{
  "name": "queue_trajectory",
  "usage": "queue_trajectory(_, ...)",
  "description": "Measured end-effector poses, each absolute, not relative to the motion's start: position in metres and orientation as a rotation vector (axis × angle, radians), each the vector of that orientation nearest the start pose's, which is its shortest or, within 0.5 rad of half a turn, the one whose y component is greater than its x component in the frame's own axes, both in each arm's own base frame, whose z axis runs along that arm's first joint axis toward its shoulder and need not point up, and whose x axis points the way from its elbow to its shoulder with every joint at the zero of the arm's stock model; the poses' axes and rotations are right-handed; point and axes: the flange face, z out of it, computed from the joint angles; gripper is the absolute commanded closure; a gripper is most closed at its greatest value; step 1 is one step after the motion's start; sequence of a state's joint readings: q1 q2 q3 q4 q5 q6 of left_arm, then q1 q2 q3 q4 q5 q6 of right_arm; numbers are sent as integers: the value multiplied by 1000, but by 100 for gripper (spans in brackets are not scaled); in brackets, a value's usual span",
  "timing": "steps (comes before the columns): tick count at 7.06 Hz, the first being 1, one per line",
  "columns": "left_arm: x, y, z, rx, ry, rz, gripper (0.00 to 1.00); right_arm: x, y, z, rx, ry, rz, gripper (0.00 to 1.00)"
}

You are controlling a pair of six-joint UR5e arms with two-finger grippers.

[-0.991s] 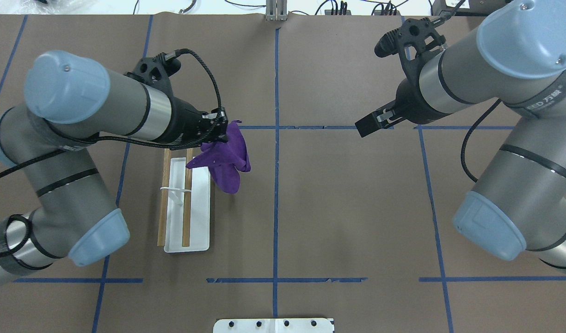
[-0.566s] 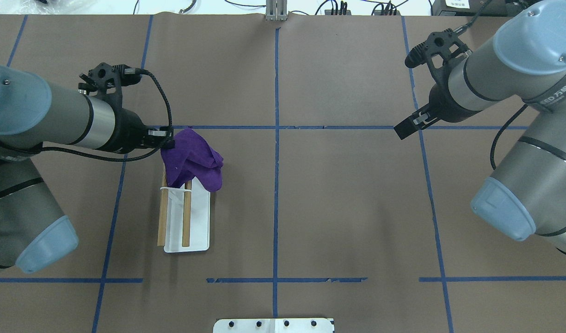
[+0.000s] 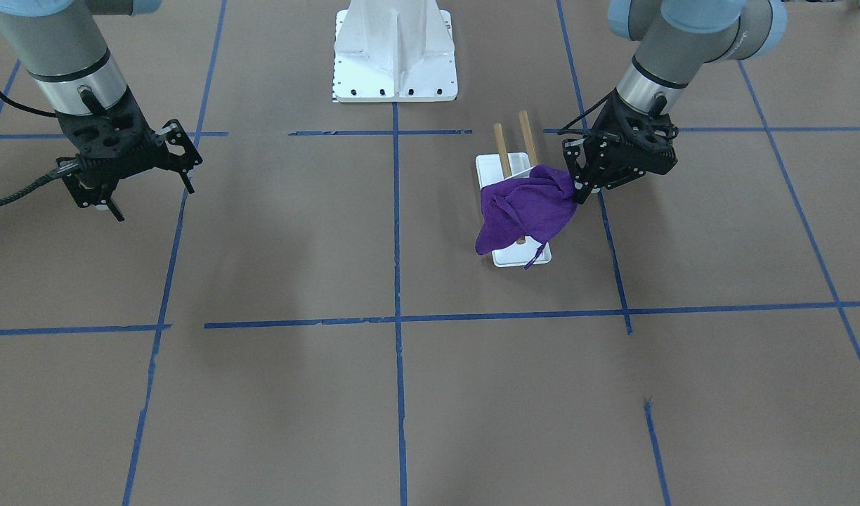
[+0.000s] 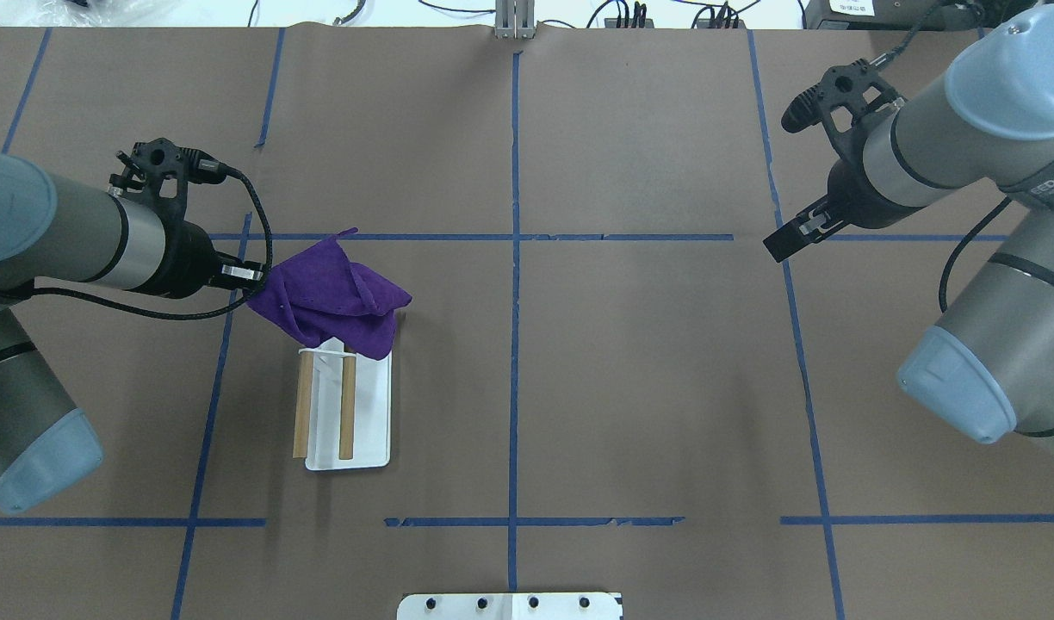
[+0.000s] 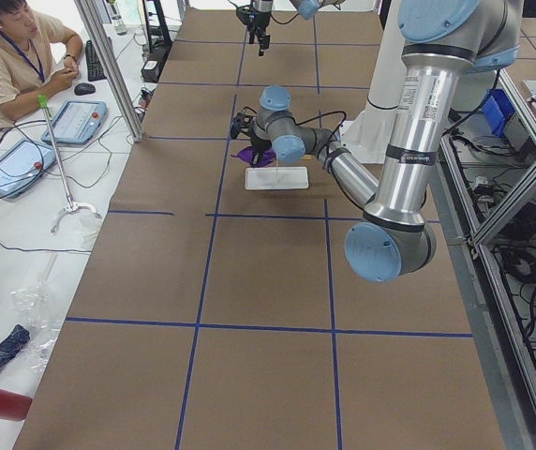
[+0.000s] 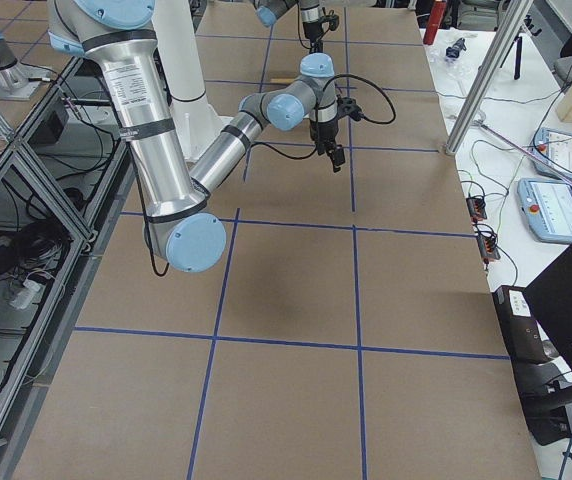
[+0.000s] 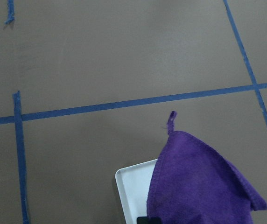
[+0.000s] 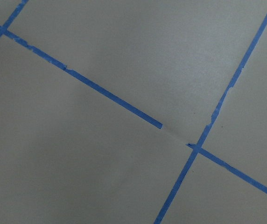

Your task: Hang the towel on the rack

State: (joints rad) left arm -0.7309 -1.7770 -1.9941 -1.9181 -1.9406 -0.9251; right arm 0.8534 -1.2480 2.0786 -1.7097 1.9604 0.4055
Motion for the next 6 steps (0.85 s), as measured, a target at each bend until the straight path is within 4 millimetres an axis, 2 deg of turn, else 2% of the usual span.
queue_trajectory(2, 335, -431, 324, 353, 947, 122, 99, -278, -467, 284, 378, -686, -427, 0)
queue_trajectory(3, 337, -432, 326, 352, 942, 126, 1, -276, -468, 285, 372, -693, -425, 0)
queue_trajectory(6, 341, -436, 337, 371, 912, 180, 0, -265, -478, 291, 352, -696, -399, 0)
